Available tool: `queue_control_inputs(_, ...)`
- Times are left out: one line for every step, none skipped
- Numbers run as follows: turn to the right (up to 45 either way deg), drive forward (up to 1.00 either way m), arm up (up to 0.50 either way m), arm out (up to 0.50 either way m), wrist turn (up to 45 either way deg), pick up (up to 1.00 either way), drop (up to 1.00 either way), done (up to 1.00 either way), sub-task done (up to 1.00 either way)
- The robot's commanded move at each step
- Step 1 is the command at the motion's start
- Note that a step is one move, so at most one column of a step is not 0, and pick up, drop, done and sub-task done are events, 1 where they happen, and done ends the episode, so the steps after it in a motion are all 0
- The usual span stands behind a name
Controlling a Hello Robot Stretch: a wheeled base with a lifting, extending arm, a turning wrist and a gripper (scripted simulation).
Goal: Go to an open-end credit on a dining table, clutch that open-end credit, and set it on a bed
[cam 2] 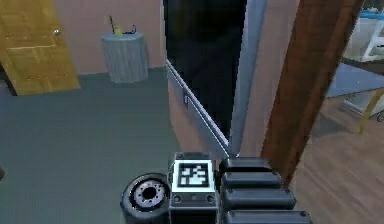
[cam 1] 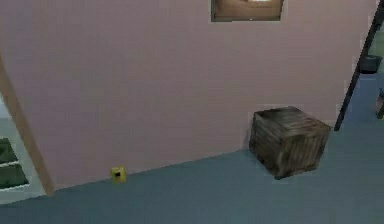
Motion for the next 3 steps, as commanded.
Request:
queue_control_inputs(0.0, 0.15, 0.0, 0.0, 0.0, 0.0, 0.0, 0.0, 0.0)
queue_control_inputs(45.0, 0.0, 0.0, 0.0, 0.0, 0.0, 0.0, 0.0, 0.0)
queue_control_inputs(9.0, 0.0, 0.0, 0.0, 0.0, 0.0, 0.0, 0.0, 0.0)
